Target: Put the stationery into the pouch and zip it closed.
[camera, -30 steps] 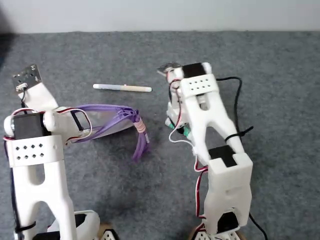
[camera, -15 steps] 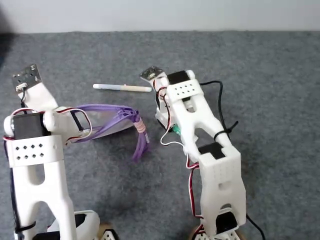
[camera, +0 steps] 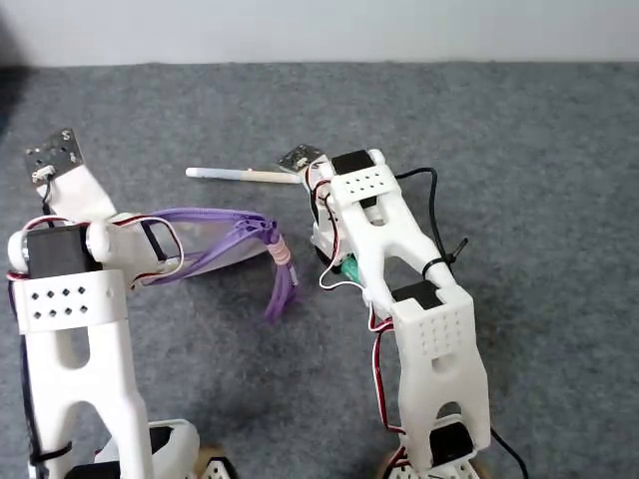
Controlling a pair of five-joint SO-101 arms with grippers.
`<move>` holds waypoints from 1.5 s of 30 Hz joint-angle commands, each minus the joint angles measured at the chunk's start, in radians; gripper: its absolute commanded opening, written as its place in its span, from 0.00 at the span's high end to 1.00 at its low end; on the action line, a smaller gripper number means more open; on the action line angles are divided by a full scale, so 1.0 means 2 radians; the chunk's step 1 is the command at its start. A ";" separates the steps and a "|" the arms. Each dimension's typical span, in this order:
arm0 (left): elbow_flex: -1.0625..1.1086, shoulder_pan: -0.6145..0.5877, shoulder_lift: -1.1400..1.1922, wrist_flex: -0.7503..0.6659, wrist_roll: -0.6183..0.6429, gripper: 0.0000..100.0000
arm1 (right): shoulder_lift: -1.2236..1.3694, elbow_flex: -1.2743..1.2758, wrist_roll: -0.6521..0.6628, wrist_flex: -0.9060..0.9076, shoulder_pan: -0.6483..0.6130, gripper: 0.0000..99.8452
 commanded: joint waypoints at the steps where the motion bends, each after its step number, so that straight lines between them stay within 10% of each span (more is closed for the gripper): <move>1: 0.009 0.004 0.009 0.002 0.006 0.99 | -0.072 -0.009 0.002 0.044 -0.003 0.99; 21: 0.009 0.004 0.012 0.001 0.006 0.99 | -0.465 0.102 -0.163 0.121 -0.092 0.99; 45: 0.043 0.004 0.008 0.000 0.006 0.99 | -0.591 0.246 -0.270 -0.370 -0.259 0.99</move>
